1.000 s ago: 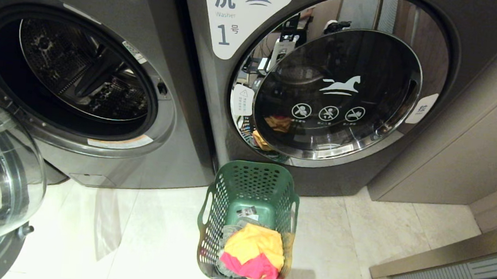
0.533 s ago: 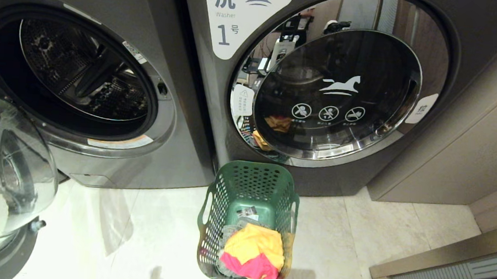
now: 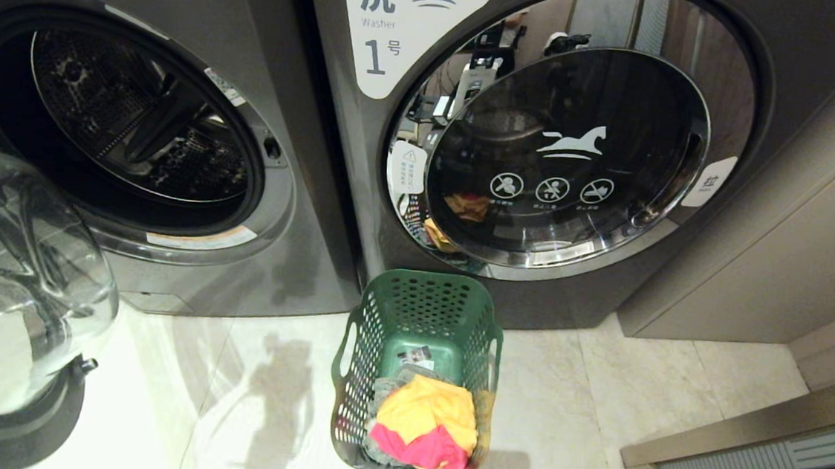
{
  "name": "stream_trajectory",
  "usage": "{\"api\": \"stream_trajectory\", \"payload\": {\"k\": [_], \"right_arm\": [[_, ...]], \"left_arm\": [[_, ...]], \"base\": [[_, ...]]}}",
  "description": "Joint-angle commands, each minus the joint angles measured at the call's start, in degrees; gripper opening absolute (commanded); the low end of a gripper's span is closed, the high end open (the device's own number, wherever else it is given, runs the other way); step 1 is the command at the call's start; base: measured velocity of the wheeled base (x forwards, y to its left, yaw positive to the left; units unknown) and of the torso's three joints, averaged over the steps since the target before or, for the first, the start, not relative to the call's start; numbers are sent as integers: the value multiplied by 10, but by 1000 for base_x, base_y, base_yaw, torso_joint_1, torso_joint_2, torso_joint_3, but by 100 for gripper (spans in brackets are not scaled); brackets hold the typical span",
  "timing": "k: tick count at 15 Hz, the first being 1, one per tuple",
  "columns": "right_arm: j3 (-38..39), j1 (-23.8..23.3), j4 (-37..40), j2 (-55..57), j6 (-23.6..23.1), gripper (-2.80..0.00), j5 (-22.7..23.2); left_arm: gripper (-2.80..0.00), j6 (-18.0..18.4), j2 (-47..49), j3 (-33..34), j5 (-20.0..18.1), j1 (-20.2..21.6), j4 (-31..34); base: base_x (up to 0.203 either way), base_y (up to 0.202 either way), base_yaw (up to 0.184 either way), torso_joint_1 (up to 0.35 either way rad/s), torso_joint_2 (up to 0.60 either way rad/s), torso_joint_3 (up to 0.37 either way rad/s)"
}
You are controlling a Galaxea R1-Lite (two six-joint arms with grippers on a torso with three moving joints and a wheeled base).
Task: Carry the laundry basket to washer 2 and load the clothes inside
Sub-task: Place the clothes into the washing machine
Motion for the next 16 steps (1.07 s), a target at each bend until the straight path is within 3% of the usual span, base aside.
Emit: {"api": "stream_trajectory", "payload": {"k": [1, 3, 9, 14, 16], "right_arm": [[0, 0, 0, 0, 0, -280, 0], [0, 0, 0, 0, 0, -280, 1], [0, 0, 0, 0, 0, -280, 0], [0, 0, 0, 0, 0, -280, 0], [0, 0, 0, 0, 0, -280, 0]], "left_arm": [[-280, 20, 220, -121, 87, 3, 6], [-280, 34, 286, -184, 201, 5, 13], [-280, 23, 342, -197, 386, 18, 15], [-280, 23, 332, -197, 393, 25, 13], [-280, 24, 325, -200, 421, 35, 16]], "base": [[0, 0, 0, 0, 0, 0], [0, 0, 0, 0, 0, 0], [0, 0, 0, 0, 0, 0], [0, 0, 0, 0, 0, 0], [0, 0, 0, 0, 0, 0]]}}
